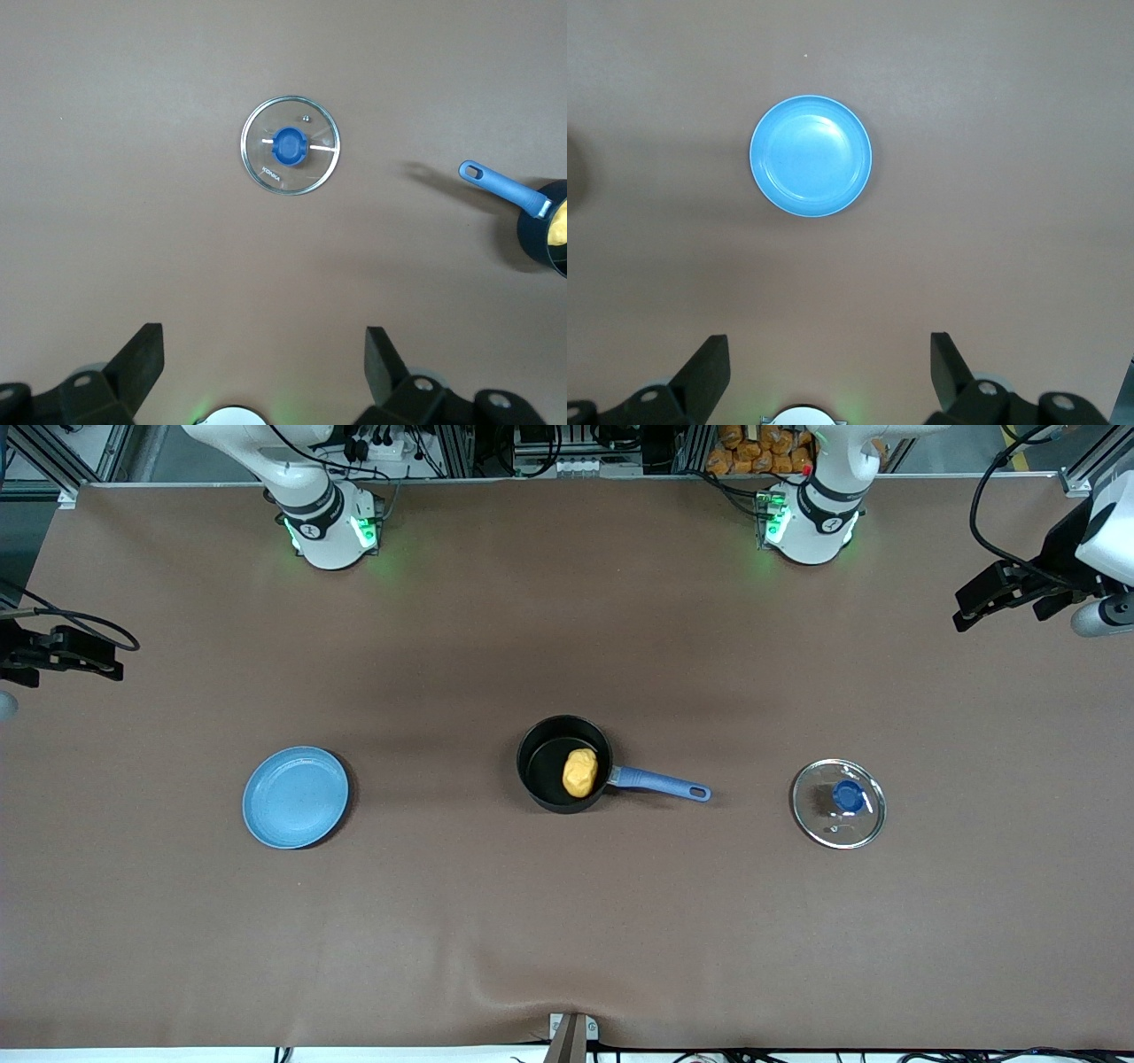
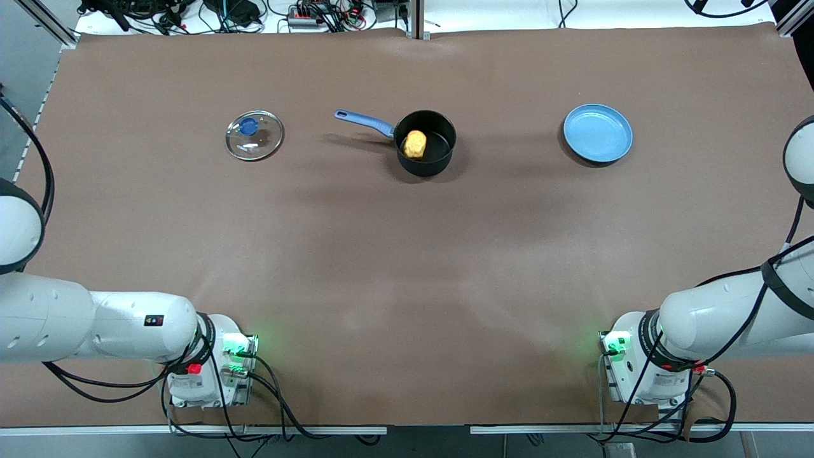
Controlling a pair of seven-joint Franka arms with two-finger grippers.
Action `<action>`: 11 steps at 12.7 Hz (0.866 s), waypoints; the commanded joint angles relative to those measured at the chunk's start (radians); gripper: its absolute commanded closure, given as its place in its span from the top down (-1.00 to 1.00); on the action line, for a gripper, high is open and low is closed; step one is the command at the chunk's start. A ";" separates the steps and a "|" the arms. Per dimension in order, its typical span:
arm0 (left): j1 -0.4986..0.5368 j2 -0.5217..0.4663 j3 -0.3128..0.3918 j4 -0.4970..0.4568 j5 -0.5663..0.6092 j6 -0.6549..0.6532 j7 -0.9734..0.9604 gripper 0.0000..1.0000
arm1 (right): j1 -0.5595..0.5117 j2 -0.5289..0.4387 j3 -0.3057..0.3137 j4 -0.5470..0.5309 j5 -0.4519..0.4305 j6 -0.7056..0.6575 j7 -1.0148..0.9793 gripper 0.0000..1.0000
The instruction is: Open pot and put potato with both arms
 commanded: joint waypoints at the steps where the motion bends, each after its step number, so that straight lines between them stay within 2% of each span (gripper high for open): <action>1: 0.016 -0.018 -0.007 -0.013 -0.037 -0.015 0.012 1.00 | -0.005 -0.034 0.012 -0.031 0.007 0.004 0.001 1.00; 11: 0.033 -0.002 -0.006 -0.001 -0.034 -0.014 0.055 1.00 | 0.000 -0.039 0.012 -0.031 0.007 0.002 0.001 1.00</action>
